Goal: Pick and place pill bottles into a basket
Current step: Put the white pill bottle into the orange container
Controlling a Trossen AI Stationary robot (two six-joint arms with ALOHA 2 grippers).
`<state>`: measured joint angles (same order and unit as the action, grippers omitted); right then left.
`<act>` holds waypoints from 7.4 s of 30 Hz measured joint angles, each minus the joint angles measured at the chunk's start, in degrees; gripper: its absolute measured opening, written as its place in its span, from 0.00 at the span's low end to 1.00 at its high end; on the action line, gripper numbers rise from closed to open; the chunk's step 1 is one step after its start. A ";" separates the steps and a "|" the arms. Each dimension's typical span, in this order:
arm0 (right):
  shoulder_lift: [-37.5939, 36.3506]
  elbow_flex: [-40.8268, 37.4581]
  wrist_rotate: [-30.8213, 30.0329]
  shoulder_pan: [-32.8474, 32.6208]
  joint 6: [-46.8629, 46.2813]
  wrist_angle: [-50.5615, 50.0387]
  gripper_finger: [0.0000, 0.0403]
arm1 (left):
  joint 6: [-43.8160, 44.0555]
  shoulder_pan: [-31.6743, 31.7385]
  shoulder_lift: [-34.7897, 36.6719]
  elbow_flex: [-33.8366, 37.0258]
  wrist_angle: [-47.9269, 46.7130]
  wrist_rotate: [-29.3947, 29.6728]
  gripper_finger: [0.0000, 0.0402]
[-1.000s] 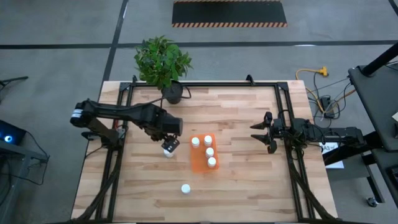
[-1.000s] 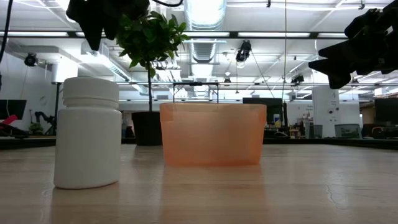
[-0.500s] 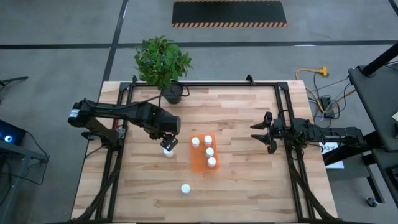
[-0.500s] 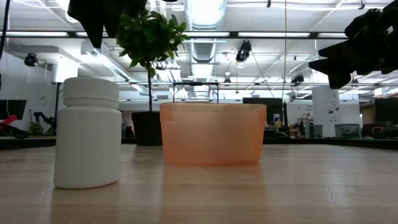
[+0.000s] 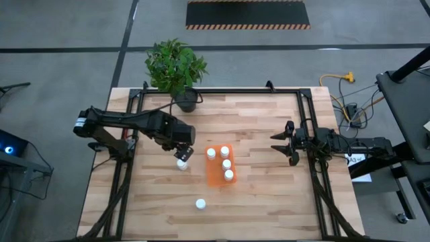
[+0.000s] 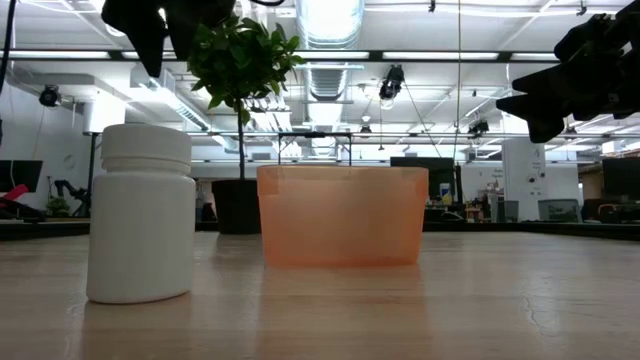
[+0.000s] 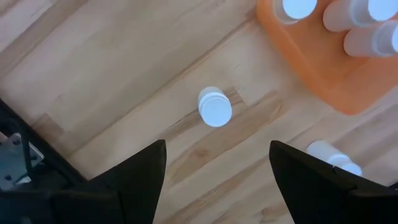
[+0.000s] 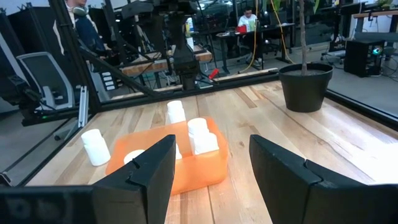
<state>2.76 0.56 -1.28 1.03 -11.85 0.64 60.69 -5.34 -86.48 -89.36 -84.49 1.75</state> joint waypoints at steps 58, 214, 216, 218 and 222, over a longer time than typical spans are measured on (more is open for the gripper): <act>0.04 -0.02 0.00 -0.02 0.02 0.00 0.48 | 15.36 -2.70 -0.86 15.57 13.38 -4.08 0.67; 0.00 -0.02 -0.17 -0.02 0.02 0.00 0.48 | -36.74 -2.25 -27.71 -19.46 8.98 -0.76 0.35; 0.00 -0.02 -0.18 -0.02 0.02 0.02 0.48 | -37.63 -1.90 -27.69 -19.03 9.74 0.35 0.35; 0.00 -0.02 -0.17 -0.02 0.02 0.00 0.48 | -38.39 -1.55 -27.69 -18.12 10.90 0.36 0.35; 0.00 -0.02 -0.17 -0.02 0.02 0.01 0.48 | -38.63 -1.11 -27.69 -15.86 13.08 0.36 0.35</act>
<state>2.76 0.54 -1.45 1.02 -11.84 0.66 22.06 -6.46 -114.17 -105.22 -71.40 2.11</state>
